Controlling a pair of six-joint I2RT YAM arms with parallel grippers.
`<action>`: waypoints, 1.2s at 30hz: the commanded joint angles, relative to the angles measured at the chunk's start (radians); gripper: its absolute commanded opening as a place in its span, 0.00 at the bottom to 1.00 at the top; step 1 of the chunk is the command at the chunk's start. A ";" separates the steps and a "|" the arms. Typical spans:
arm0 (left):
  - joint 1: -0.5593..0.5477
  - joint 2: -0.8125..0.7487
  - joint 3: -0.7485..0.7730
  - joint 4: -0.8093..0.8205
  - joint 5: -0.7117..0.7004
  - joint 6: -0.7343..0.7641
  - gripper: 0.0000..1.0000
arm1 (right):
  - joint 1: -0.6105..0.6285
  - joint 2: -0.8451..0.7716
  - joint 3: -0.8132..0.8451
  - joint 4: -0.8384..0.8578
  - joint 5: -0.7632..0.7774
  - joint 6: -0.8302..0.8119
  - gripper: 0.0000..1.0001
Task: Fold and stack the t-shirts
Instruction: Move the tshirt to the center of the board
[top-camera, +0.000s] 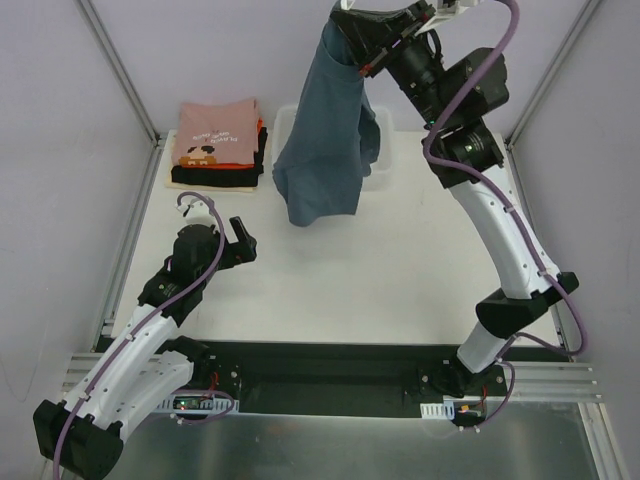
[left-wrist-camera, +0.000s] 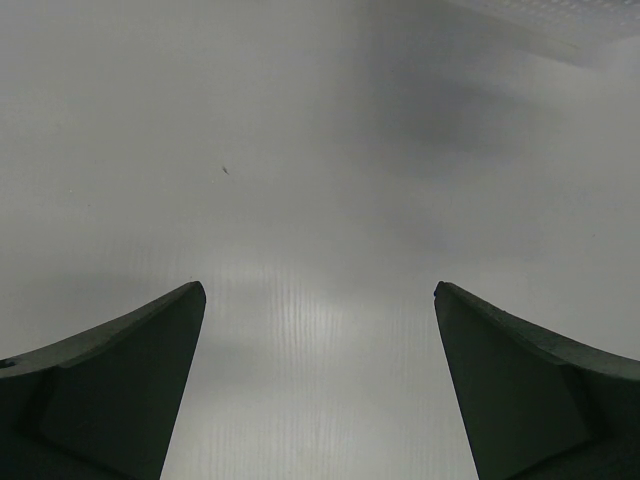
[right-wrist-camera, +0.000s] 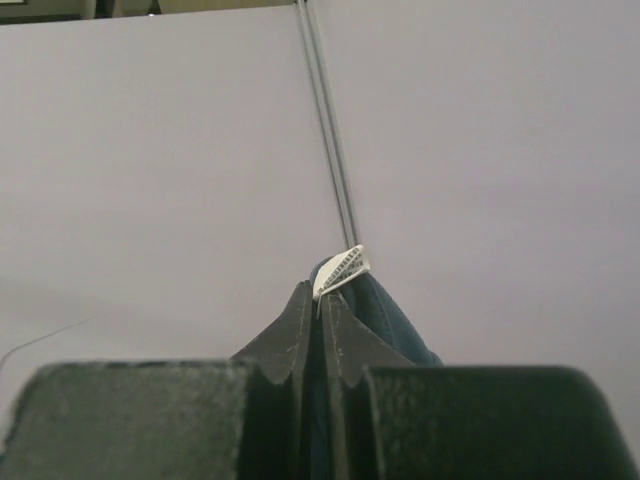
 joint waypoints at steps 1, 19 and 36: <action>0.003 -0.017 0.002 0.027 0.017 -0.015 0.99 | 0.019 -0.067 0.036 0.074 -0.061 0.028 0.01; 0.003 0.040 0.016 0.027 0.032 -0.025 0.99 | 0.021 -0.401 -0.478 -0.176 0.255 -0.084 0.01; 0.003 0.270 0.085 0.027 0.175 -0.087 0.99 | -0.393 -0.495 -1.099 -0.706 0.907 0.086 0.26</action>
